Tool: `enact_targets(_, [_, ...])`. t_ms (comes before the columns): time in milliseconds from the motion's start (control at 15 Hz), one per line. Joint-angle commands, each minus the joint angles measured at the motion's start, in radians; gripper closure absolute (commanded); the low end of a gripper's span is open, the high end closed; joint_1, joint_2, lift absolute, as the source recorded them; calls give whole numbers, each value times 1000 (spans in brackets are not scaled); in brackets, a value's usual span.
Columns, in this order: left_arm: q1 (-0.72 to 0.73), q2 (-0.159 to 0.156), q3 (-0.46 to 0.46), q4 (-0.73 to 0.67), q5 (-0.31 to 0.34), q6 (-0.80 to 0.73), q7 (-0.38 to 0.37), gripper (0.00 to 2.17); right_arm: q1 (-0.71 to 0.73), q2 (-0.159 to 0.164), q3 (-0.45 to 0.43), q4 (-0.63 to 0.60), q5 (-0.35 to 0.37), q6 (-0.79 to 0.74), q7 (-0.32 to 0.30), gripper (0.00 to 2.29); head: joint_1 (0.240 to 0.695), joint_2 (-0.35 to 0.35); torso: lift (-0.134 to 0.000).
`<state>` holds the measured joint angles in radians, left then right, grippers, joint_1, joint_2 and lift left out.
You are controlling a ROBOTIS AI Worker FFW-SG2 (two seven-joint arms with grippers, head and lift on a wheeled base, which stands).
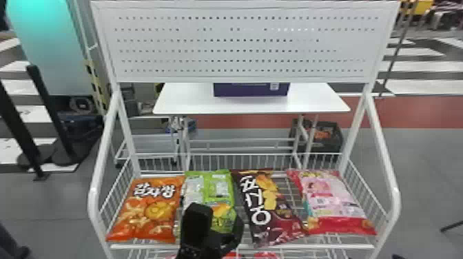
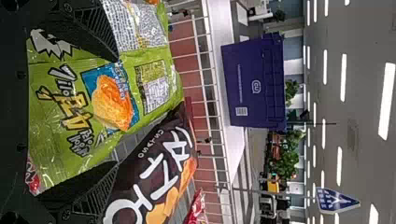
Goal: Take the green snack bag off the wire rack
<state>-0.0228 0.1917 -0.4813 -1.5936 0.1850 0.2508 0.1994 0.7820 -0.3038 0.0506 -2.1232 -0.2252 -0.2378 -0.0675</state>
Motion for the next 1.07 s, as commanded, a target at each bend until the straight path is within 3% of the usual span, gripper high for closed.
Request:
enact_targets(0, [-12,0,3,26,1,3,0,110,-3,-2,0,2,-2,1,0,171,499,0,0])
enact_targets(133, [-17,0,7,35,2,19,0,117,-4,-5,2,5,-2,1,0,171,499,0,0])
enact_targets(267, [-17,0,12,38,5,34,0,400,-4,-6,2,5,-5,1,0,171,499,0,0])
enact_targets(467, [-3,5,15,23,13,55,31,1399,-4,-8,3,5,-5,1,0,171,499,0,0])
enact_targets(533, [4,9,15,-2,13,80,31,1514,-4,-9,5,5,-5,1,0,171,499,0,0])
enact_targets(1000, [53,18,18,-138,19,86,32,1514,-4,-11,5,0,-6,-2,0,171,499,0,0])
